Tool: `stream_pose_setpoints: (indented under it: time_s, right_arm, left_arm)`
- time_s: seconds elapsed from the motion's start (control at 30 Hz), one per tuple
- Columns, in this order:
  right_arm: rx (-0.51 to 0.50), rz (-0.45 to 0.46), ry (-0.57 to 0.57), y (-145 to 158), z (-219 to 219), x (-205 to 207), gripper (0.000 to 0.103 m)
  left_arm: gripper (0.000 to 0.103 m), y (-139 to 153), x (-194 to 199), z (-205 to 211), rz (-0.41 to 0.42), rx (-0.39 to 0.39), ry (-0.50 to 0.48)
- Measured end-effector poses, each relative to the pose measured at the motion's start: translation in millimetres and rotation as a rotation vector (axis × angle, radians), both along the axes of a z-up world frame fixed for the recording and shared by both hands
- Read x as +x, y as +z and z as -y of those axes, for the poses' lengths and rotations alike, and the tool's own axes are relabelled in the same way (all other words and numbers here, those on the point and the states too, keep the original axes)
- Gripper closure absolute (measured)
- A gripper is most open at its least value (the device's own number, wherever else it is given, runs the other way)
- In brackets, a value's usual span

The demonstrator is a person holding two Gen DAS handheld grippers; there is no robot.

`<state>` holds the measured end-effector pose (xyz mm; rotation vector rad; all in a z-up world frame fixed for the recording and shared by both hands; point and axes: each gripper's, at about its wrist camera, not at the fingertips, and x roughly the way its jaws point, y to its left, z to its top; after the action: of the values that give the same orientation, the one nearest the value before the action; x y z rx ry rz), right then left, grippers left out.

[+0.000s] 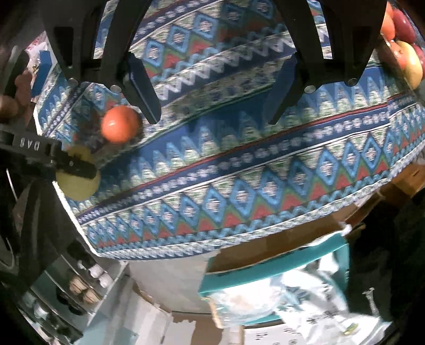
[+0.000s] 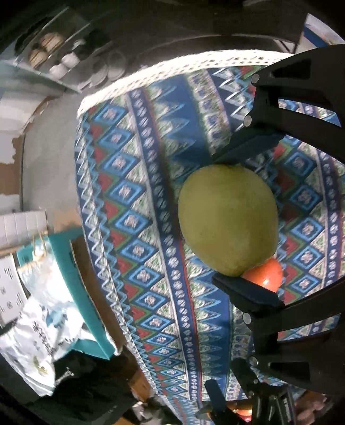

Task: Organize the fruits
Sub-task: 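Grasp the yellow-green pear with the right tool while the left tool grasps the tangerine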

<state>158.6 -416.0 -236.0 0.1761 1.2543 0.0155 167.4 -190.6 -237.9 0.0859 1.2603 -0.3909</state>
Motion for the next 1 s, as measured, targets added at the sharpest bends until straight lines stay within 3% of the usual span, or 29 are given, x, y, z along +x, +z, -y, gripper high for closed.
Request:
stream_pose_setpoints:
  time_s: [0.53, 0.9, 1.0]
  right_arm:
    - [-0.035, 0.0, -0.154, 2.3, 48.1, -39.3, 0.022]
    - [0.007, -0.011, -0.187, -4.1, 56.8, -44.9, 0.022]
    - [0.009, -0.005, -0.185, -3.6, 56.0, -43.7, 0.022]
  left_arm:
    - [0.022, -25.9, -12.8, 84.5, -0.08, -0.03, -0.101]
    - [0.022, -52.6, -11.7, 104.1, -0.113, -0.028, -0.085]
    - [0.032, -56.9, -13.8, 105.5, -0.105, -0.032, -0.077]
